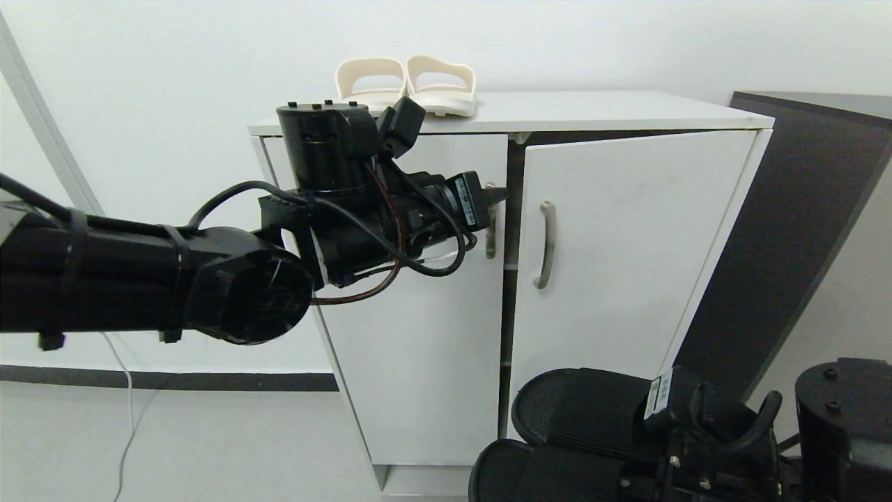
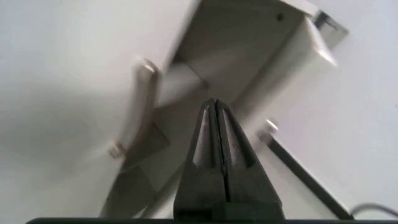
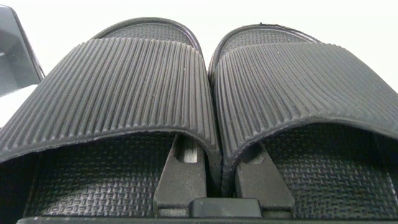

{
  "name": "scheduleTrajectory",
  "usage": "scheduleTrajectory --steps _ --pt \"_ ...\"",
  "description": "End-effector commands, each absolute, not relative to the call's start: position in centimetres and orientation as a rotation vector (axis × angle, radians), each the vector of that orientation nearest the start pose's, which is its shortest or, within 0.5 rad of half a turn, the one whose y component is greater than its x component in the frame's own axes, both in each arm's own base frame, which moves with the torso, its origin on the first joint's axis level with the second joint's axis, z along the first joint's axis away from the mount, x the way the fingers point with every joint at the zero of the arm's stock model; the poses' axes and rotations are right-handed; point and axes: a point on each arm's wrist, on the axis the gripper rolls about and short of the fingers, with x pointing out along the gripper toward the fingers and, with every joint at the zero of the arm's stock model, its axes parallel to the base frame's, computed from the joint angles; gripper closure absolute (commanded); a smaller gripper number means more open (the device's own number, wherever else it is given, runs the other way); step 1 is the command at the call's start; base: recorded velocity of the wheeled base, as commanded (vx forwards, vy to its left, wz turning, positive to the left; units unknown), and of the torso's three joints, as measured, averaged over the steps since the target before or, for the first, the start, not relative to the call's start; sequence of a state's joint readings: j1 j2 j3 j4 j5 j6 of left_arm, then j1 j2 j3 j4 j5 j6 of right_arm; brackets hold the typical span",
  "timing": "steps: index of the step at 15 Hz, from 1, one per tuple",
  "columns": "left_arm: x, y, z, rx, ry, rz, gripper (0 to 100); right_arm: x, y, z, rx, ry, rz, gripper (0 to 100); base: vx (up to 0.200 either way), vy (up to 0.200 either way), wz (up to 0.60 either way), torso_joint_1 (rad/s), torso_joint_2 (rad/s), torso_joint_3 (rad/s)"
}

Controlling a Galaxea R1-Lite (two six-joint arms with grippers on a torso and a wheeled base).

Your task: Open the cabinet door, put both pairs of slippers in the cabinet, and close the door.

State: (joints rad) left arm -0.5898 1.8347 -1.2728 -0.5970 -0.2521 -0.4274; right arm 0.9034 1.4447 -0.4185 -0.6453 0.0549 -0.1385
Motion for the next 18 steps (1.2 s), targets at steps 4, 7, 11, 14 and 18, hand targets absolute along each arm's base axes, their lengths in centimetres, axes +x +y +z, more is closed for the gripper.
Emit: scheduleTrajectory --steps 4,7,11,14,18 --pt "32.3 -22.1 25.9 -0.430 0.171 -0.826 100 12.8 16.7 14.6 -0.304 0.303 0.981 100 0.000 0.000 0.00 0.000 0.00 0.000" --pt "31.8 -22.7 26.0 -0.429 0.174 -0.846 100 12.6 16.8 14.5 -0.318 0.300 0.994 100 0.000 0.000 0.00 0.000 0.00 0.000" --pt "30.8 -23.9 26.0 -0.427 0.185 -0.879 100 12.5 16.8 14.4 -0.321 0.302 0.997 100 -0.100 0.000 0.00 0.000 0.00 0.001" --pt "27.5 -25.0 26.1 -0.413 0.206 -0.944 100 12.5 16.8 14.4 -0.321 0.302 0.995 100 -0.200 0.000 0.00 0.001 0.00 0.001" --pt "25.2 -25.5 26.7 -0.397 0.199 -1.002 100 12.4 16.9 14.4 -0.321 0.301 0.997 100 -0.200 0.000 0.00 0.001 0.00 0.001"
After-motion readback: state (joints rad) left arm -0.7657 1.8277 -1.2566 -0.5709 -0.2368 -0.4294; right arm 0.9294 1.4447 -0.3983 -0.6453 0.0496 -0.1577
